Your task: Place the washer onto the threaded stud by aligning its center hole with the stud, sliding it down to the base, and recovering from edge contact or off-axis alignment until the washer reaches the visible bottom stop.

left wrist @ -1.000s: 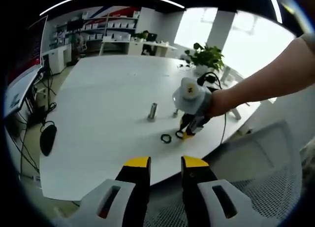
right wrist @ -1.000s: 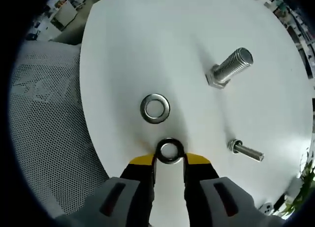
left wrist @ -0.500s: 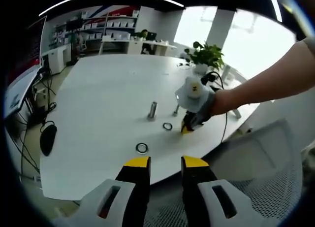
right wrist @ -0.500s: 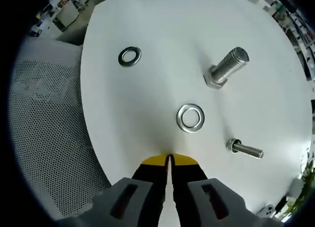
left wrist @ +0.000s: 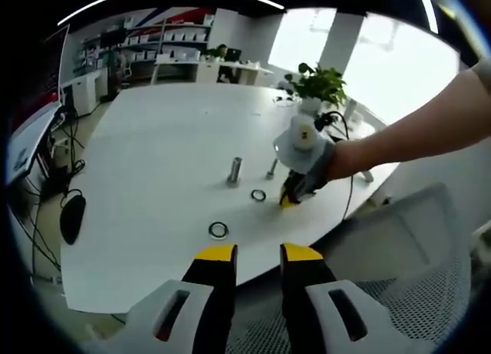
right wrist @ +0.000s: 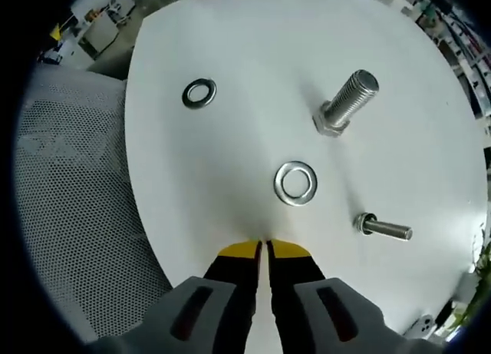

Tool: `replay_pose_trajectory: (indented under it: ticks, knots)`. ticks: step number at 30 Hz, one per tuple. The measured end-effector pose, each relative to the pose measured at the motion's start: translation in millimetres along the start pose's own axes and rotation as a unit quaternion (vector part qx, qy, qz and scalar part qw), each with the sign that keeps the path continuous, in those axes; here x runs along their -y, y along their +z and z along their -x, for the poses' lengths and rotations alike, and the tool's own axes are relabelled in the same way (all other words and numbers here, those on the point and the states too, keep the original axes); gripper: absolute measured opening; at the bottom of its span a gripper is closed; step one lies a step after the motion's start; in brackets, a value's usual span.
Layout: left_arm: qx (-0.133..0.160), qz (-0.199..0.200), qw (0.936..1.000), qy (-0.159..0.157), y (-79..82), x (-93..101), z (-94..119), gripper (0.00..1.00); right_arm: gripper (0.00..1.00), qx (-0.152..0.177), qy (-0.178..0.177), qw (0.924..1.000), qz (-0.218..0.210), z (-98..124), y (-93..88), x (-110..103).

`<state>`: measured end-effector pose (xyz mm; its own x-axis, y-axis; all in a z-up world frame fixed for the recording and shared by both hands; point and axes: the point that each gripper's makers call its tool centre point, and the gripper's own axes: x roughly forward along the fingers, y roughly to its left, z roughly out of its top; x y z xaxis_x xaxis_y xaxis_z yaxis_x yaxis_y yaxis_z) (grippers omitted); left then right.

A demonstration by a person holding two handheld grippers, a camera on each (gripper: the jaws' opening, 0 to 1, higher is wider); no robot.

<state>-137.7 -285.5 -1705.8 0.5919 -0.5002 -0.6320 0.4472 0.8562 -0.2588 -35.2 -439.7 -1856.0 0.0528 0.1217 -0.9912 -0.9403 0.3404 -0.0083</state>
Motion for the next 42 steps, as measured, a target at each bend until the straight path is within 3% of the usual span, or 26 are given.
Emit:
replay_pose_trajectory:
  ticks: [1,4,5,7,17,21,23,27,29,31,36,42]
  knots:
    - [-0.001,0.000,1.0000,0.000,-0.4,0.2,0,0.21,0.09,-0.001,0.004,1.0000,-0.006,0,0.7,-1]
    - [0.003,0.002,1.0000,0.002,0.1,-0.5,1,0.22,0.31,0.016,-0.019,0.9996,-0.017,2,6.3,7]
    - [0.003,0.003,1.0000,0.003,0.1,-0.8,1,0.22,0.34,0.016,-0.019,0.9996,-0.016,4,6.8,9]
    - [0.005,0.004,1.0000,0.005,0.5,-1.3,1,0.22,0.30,0.018,-0.012,0.9995,-0.023,5,8.1,12]
    - [0.007,0.004,0.9999,0.006,1.1,-1.6,1,0.22,0.34,0.052,-0.014,0.9978,-0.040,6,34.3,22]
    - [0.005,0.005,0.9999,0.008,0.3,-2.0,2,0.22,0.35,0.035,-0.012,0.9990,-0.026,-2,38.1,24]
    - [0.006,0.005,1.0000,0.007,0.7,-1.7,2,0.22,0.36,0.029,-0.027,0.9992,-0.010,-2,37.6,26]
    - [0.004,0.004,1.0000,0.006,0.2,-1.7,1,0.22,0.35,0.039,-0.016,0.9990,-0.012,-1,43.2,26]
    - [0.006,0.005,1.0000,0.007,0.9,-1.8,1,0.22,0.32,0.041,0.008,0.9990,-0.017,-2,44.6,19]
    - [0.005,0.005,1.0000,0.007,1.0,-2.0,1,0.22,0.32,0.039,0.001,0.9991,-0.016,-2,44.2,22]
    - [0.004,0.005,1.0000,0.006,0.8,-1.6,1,0.22,0.32,0.018,0.008,0.9993,0.031,-3,45.2,23]
    - [0.004,0.005,1.0000,0.006,1.1,-1.9,0,0.21,0.30,0.002,0.010,0.9985,0.054,-3,45.5,22]
